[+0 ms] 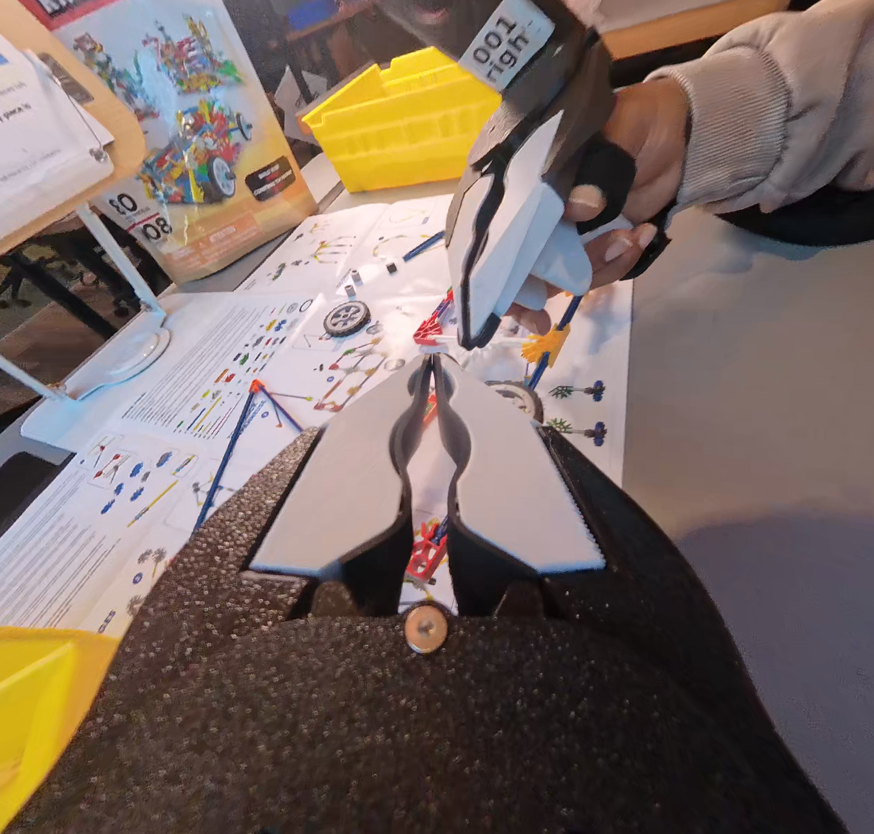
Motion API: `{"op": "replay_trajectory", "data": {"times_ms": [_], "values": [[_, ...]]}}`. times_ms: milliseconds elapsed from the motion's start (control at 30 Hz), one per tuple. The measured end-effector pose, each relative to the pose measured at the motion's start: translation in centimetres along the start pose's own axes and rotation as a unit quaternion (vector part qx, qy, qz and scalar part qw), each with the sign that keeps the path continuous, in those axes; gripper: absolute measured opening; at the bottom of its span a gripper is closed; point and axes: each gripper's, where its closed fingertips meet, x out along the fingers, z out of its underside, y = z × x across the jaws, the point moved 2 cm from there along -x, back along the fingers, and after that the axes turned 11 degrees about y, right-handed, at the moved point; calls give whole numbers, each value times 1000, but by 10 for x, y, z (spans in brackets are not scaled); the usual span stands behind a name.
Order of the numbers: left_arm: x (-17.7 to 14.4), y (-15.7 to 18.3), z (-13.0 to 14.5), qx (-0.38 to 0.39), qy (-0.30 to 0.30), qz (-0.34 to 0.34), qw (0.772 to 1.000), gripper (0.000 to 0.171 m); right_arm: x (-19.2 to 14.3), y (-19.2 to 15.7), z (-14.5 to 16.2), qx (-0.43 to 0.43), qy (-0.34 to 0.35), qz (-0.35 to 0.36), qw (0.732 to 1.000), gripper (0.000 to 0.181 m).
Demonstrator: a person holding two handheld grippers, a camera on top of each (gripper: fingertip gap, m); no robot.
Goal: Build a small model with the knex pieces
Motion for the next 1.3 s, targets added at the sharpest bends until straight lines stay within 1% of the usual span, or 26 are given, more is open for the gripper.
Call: {"op": "replay_trajectory", "data": {"times_ms": [100,233,367,433,533,600,667,700,767,867,933,1000,1100,1300], "values": [[-5,-14,5,-13,-12,-28,999,0,-4,4,-4,-14,3,13,1000,0],[-24,-48,5,-33,-16,-96,995,0,-13,15,-13,-19,23,40,999,0],[-46,-79,14,-91,-31,-146,985,3,-16,24,-15,-18,34,56,998,0],[-56,-90,24,-118,-56,-162,978,7,-17,27,-16,-22,37,61,997,0],[-75,-102,42,-125,-116,-178,969,9,-20,30,-17,-28,43,69,996,0],[-83,-99,50,-143,-143,-156,967,11,-22,31,-18,-29,45,71,996,0],[-81,-89,55,-156,-153,-123,968,13,-22,33,-18,-26,46,71,996,0],[-77,-83,59,-151,-159,-106,970,14,-22,33,-18,-24,46,70,996,0],[-66,-72,70,-125,-189,-85,970,15,-21,33,-16,-22,43,67,997,0],[-55,-64,93,-88,-244,-80,962,16,-20,30,-13,-29,35,62,997,0],[-51,-61,101,-70,-264,-75,959,17,-19,29,-11,-35,29,60,997,0],[-50,-60,104,-62,-272,-71,958,17,-19,27,-10,-41,24,59,997,0],[-50,-61,106,-61,-275,-71,957,8,-19,27,-9,-41,22,58,997,0],[-50,-64,104,-66,-266,-78,959,8,-17,24,-9,-47,22,55,997,0]]}}
